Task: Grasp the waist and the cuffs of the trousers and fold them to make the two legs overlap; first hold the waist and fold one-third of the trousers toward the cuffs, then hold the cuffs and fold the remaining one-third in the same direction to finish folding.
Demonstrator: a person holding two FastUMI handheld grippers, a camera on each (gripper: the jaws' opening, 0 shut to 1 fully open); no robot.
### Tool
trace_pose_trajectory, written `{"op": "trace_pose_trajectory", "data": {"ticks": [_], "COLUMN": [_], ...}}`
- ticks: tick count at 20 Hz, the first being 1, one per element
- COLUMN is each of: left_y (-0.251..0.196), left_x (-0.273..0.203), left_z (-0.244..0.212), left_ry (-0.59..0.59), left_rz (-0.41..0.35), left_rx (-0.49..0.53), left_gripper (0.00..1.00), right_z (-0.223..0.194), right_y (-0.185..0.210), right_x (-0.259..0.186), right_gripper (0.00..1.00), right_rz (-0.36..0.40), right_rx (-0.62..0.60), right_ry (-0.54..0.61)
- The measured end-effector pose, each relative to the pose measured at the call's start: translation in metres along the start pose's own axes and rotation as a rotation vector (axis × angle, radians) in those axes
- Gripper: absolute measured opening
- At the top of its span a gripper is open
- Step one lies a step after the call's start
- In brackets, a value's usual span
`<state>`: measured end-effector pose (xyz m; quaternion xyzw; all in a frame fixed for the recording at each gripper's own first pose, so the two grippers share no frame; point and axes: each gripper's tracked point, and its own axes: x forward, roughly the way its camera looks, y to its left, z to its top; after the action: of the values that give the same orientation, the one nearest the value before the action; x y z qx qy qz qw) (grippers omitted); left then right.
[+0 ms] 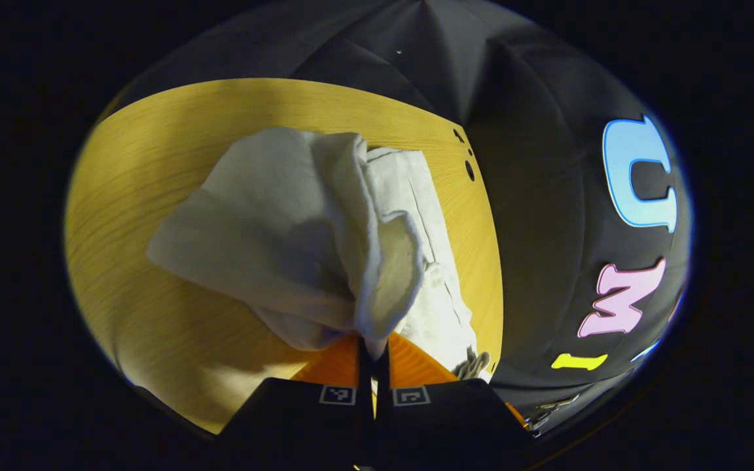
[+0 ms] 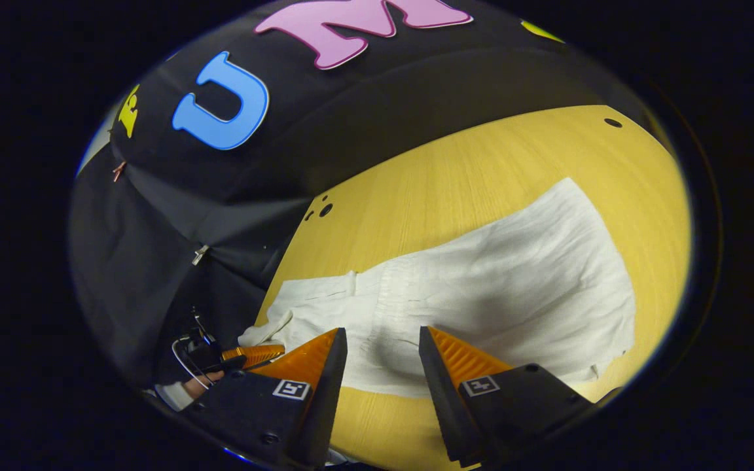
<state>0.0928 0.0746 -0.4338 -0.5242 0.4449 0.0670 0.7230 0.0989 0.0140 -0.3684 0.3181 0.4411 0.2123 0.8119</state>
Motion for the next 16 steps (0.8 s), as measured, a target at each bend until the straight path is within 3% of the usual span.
{"op": "trace_pose_trajectory", "data": {"ticks": [3, 5, 13, 16], "left_y": [-0.017, -0.032, -0.133, -0.18], "left_x": [-0.001, -0.007, -0.015, -0.017], "left_z": [0.007, 0.011, 0.002, -0.022], "left_ry": [-0.047, -0.085, -0.204, -0.235], "left_rz": [-0.026, -0.037, -0.124, -0.161], "left_rx": [-0.035, -0.002, 0.242, 0.397], "left_gripper": [0.06, 0.06, 0.06, 0.06], "right_z": [0.014, 0.021, 0.044, 0.051], "right_y": [-0.035, -0.058, -0.137, -0.157], "right_x": [-0.032, -0.058, -0.141, -0.168], "right_gripper": [0.69, 0.69, 0.69, 0.69], "right_rz": [-0.021, -0.036, -0.096, -0.1], "right_rx": [0.03, 0.048, 0.134, 0.154], "right_ry": [-0.027, -0.051, -0.157, -0.192]}}
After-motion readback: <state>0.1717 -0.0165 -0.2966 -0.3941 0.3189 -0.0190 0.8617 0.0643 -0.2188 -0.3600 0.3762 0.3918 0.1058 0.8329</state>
